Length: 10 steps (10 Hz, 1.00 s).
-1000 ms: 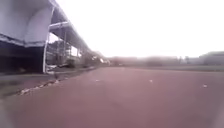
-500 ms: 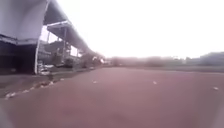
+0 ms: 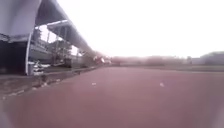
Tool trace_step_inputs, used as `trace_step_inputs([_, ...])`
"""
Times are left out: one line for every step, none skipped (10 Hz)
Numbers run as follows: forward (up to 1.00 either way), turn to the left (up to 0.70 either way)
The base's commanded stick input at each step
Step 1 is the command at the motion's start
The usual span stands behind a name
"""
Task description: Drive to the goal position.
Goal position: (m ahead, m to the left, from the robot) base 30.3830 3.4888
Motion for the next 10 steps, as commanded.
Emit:
trace_step_inputs([0.7,0.0])
trace_step_inputs([0.7,0.0])
trace_step_inputs([0.7,0.0])
trace_step_inputs([0.7,0.0])
trace_step_inputs([0.7,0.0])
trace_step_inputs([0.7,0.0])
trace_step_inputs([0.7,0.0])
trace_step_inputs([0.7,0.0])
trace_step_inputs([0.7,0.0])
trace_step_inputs([0.7,0.0])
